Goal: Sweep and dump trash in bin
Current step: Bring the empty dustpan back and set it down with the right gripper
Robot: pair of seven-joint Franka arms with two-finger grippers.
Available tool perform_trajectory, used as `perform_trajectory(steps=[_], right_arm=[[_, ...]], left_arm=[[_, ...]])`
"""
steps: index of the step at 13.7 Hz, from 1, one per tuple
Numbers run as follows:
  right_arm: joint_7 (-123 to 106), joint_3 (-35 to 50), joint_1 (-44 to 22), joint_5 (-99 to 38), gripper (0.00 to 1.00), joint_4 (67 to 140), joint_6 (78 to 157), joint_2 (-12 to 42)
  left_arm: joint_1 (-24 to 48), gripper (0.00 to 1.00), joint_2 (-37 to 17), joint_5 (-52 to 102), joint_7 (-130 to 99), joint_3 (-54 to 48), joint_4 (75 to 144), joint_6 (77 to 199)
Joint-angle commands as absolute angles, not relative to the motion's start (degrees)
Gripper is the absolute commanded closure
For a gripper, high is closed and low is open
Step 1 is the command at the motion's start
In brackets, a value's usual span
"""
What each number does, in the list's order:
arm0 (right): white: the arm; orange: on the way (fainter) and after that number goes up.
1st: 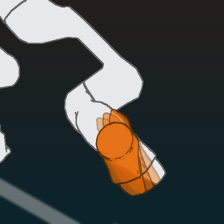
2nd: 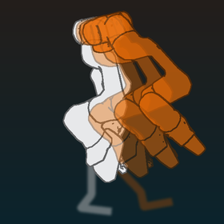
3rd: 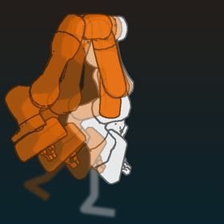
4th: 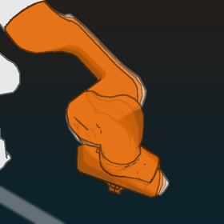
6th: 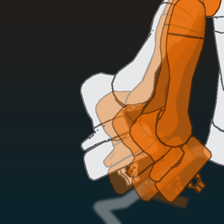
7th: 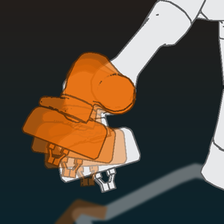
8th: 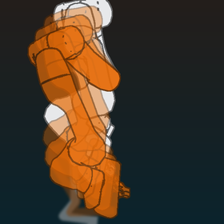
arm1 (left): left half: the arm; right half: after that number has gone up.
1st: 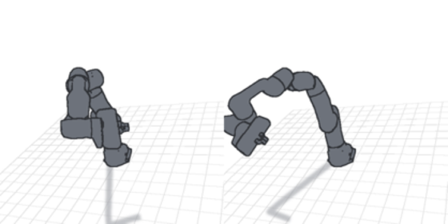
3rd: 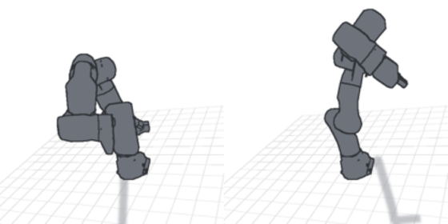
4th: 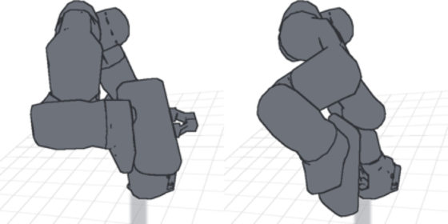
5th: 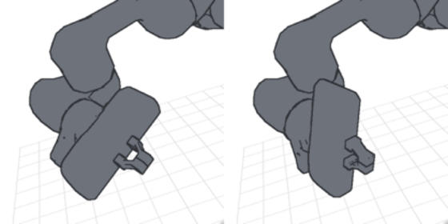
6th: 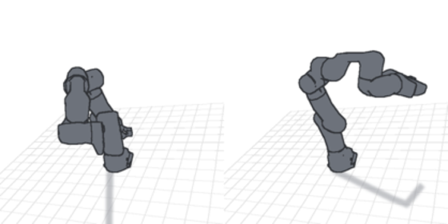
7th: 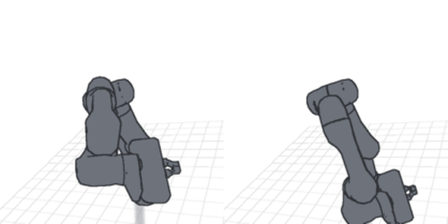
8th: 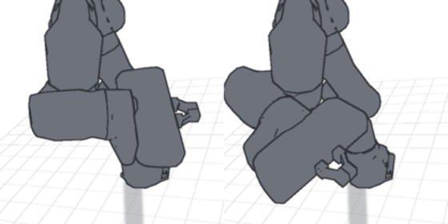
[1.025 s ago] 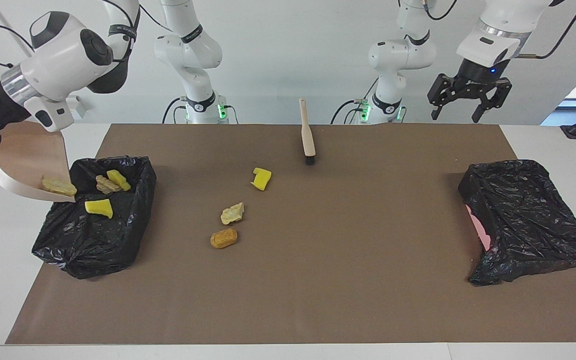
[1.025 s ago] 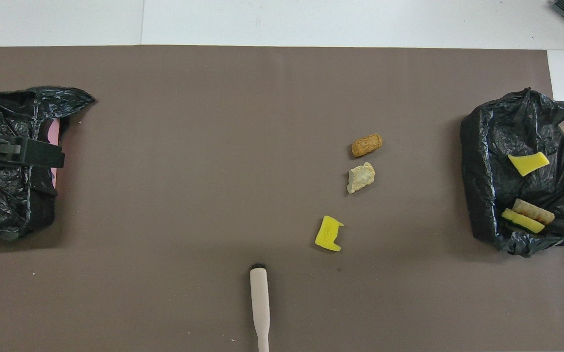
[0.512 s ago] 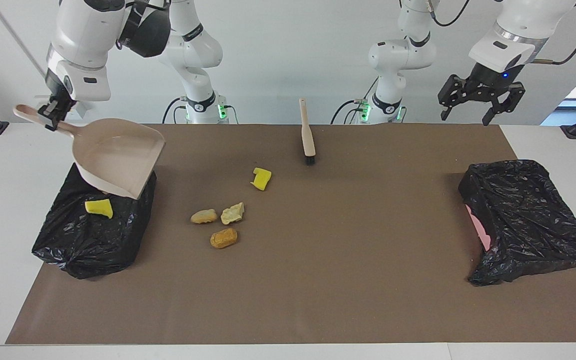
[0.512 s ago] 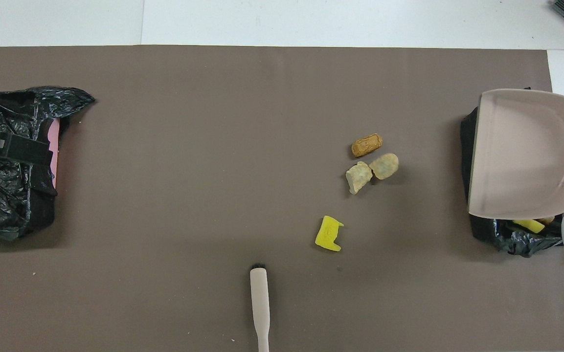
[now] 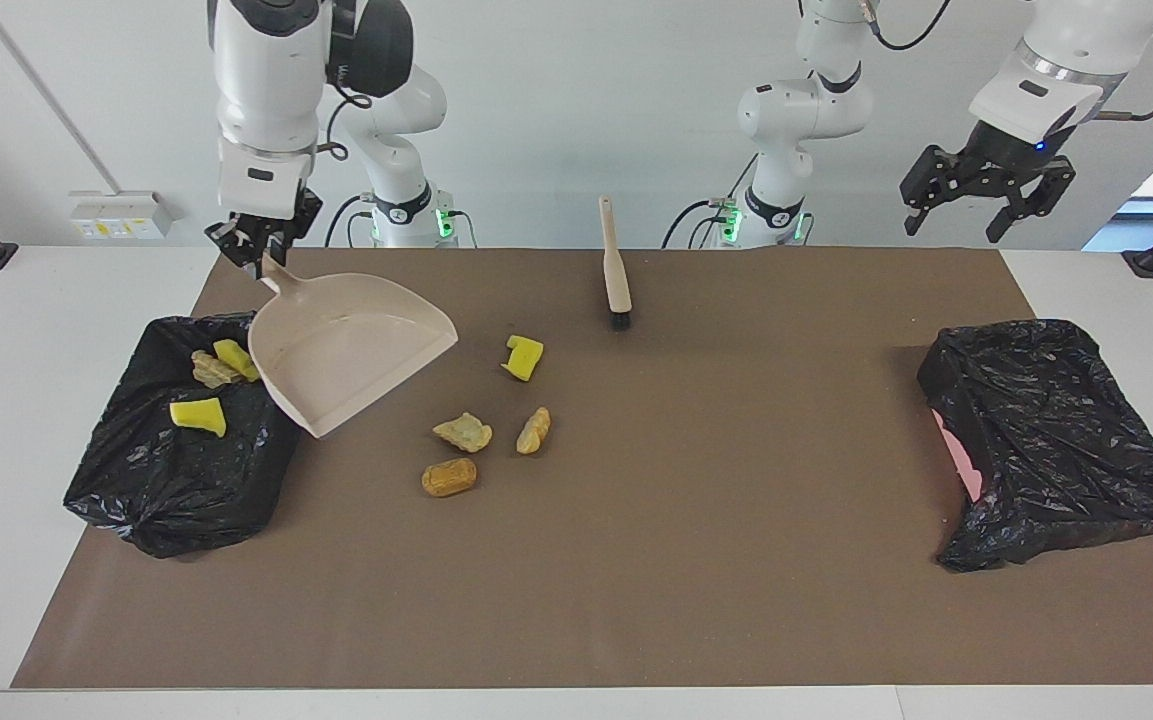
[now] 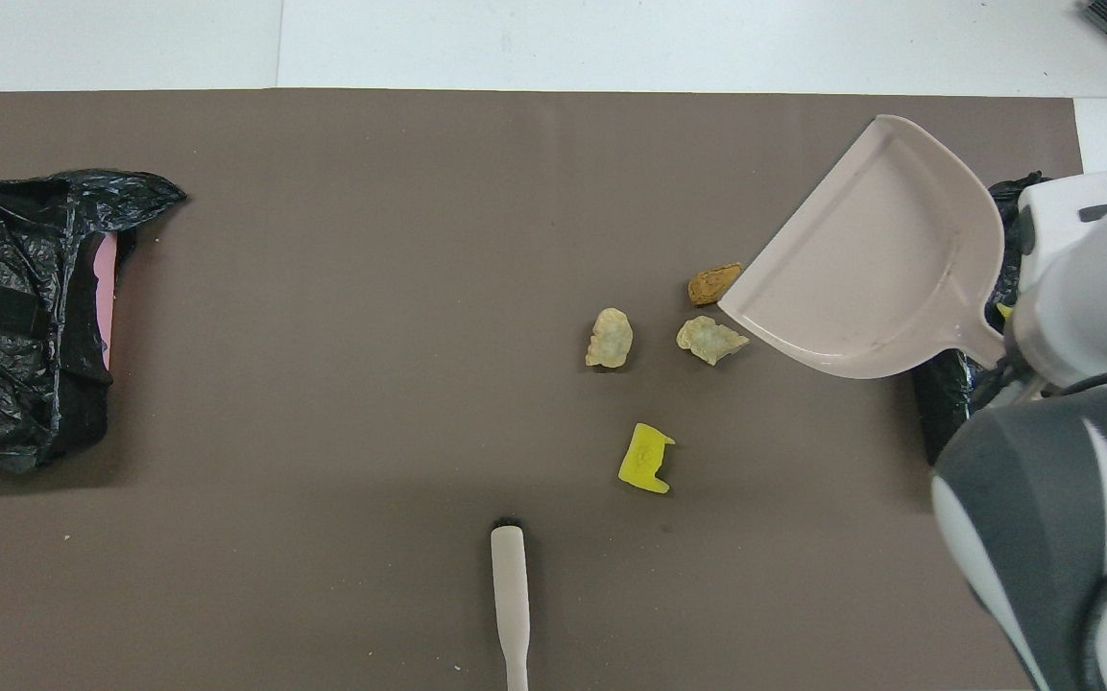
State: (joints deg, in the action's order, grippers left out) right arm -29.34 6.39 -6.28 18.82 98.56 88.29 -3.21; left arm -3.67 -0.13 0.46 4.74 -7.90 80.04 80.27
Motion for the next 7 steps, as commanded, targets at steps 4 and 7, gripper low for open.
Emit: perform_trajectory(steps=[4,7], right_arm=[[1.7,6.2,-11.9,8.0,1.00,97.0,91.9,4.7],[14.6,6.2,-16.0,4.8,1.00,90.1,92.4,12.0]], left_arm=[[-4.6,0.00,2.3,-0.3,5.5,-8.3,83.0,80.4],[-4.7,0.00,2.5,-0.3,5.5,-8.3,83.1,79.7]])
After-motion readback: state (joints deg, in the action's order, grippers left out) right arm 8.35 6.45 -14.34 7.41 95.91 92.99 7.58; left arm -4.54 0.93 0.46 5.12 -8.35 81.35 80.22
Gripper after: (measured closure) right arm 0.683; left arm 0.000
